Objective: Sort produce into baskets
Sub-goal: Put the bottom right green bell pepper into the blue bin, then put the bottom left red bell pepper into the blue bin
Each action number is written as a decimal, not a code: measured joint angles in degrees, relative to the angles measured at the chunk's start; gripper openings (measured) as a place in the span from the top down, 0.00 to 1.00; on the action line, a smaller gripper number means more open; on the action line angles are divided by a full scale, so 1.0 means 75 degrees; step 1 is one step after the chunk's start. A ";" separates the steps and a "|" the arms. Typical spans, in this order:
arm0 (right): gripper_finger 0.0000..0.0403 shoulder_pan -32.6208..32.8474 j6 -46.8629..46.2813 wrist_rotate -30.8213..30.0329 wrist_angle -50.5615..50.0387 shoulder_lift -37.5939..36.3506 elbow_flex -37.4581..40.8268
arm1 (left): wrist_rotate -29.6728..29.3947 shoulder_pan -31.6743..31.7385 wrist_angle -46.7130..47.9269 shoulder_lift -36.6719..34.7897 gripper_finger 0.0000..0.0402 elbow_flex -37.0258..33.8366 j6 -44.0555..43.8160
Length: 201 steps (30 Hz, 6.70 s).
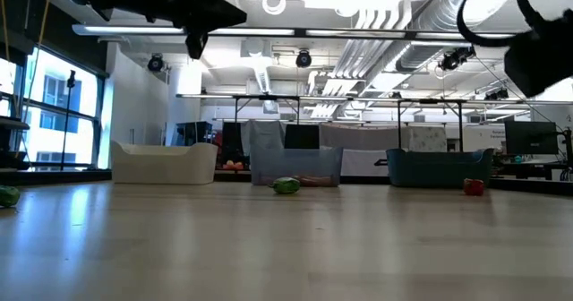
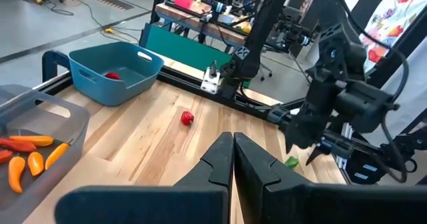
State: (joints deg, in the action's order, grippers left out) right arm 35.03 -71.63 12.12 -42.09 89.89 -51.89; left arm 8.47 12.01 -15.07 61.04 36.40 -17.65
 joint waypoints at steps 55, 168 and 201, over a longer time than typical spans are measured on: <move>0.93 -1.2451 0.8214 -0.2302 -0.0729 0.0077 -0.0710 | -0.1046 0.0003 0.0470 0.0003 1.00 0.0000 -0.0181; 0.45 -0.6522 0.6526 -0.3596 -0.0466 -0.2882 -0.0722 | -0.0151 -0.6128 0.5672 0.1679 0.98 0.0739 -0.3396; 0.78 -0.9899 0.8418 -0.1882 -0.0177 -0.4794 -0.0733 | 0.0813 0.1153 0.2773 0.7597 0.98 0.8115 -0.1512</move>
State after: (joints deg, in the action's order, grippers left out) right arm -39.22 -8.49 -2.00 -43.42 53.93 -57.39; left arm 14.57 20.66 5.72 118.01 97.27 -28.99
